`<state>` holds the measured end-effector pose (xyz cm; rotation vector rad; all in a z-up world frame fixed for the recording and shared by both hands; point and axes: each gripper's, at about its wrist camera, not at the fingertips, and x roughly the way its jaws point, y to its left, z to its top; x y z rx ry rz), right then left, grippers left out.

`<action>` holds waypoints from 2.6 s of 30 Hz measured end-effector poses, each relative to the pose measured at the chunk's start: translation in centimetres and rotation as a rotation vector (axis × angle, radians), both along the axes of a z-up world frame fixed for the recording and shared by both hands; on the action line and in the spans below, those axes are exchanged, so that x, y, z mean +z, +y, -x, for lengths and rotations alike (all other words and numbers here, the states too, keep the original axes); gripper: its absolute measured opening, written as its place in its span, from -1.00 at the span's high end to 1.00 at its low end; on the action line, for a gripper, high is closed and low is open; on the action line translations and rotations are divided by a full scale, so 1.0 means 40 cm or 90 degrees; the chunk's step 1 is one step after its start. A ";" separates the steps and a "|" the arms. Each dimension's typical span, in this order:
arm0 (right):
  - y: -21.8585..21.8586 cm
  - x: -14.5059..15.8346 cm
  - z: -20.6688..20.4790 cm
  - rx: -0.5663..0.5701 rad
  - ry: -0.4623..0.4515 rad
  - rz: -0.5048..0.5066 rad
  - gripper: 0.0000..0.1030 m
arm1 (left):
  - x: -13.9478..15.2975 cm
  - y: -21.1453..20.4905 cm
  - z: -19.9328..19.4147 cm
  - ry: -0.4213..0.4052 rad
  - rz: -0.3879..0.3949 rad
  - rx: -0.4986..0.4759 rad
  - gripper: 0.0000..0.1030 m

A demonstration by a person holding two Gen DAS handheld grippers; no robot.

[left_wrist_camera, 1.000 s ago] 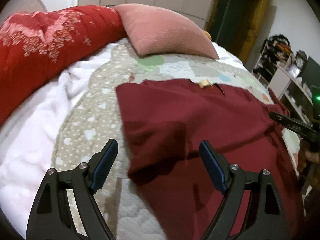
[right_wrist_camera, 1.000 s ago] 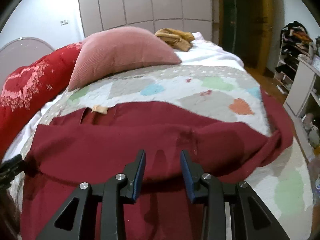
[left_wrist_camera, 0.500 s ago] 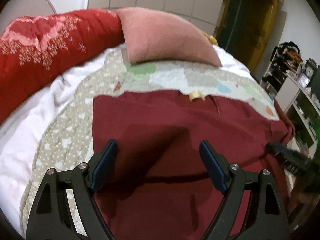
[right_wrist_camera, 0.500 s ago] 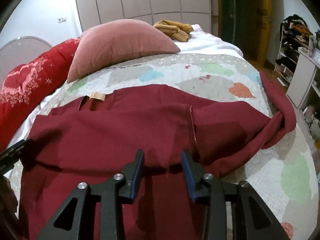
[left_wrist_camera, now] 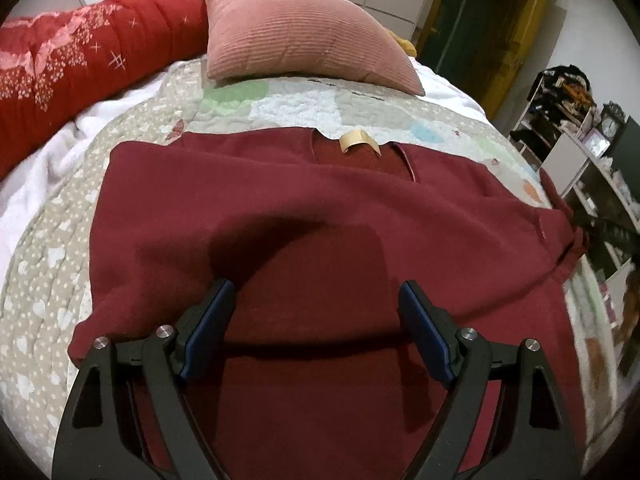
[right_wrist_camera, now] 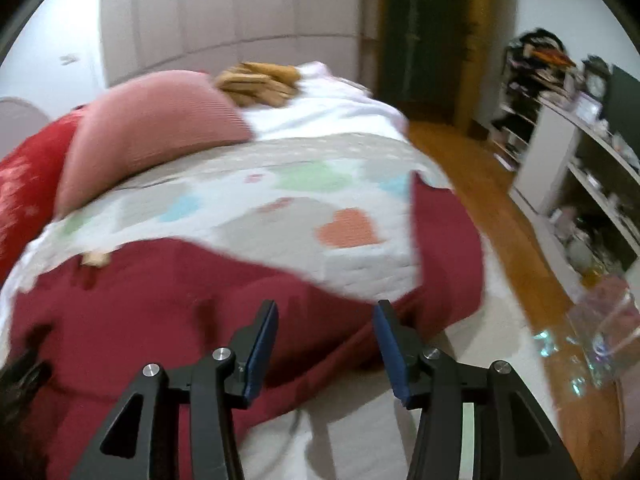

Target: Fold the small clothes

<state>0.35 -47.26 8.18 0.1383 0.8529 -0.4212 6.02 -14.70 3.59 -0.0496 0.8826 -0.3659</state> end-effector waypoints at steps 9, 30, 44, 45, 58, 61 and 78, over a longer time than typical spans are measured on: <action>-0.158 -0.050 0.082 -0.052 0.060 -0.061 0.08 | -0.011 -0.008 0.004 -0.005 0.009 -0.024 -0.87; -0.157 -0.064 -0.054 -0.032 0.139 0.234 -0.52 | -0.014 -0.004 0.003 -0.007 0.023 -0.032 -0.94; -0.481 0.021 0.385 -0.302 0.007 0.018 0.13 | -0.014 -0.008 -0.002 -0.006 0.025 -0.036 -0.97; -0.473 0.033 0.403 -0.303 -0.006 0.014 0.13 | -0.014 -0.008 -0.002 -0.006 0.025 -0.037 -0.97; -0.452 -0.059 0.356 -0.209 -0.102 -0.316 0.08 | -0.014 -0.008 -0.001 -0.007 0.025 -0.037 -0.97; -0.476 -0.100 0.330 -0.231 -0.121 -0.381 0.08 | -0.014 -0.008 -0.001 -0.007 0.024 -0.037 -0.97; -0.321 0.207 0.232 -0.042 -0.239 -0.190 0.87 | 0.001 0.022 -0.002 -0.002 0.082 -0.037 -0.97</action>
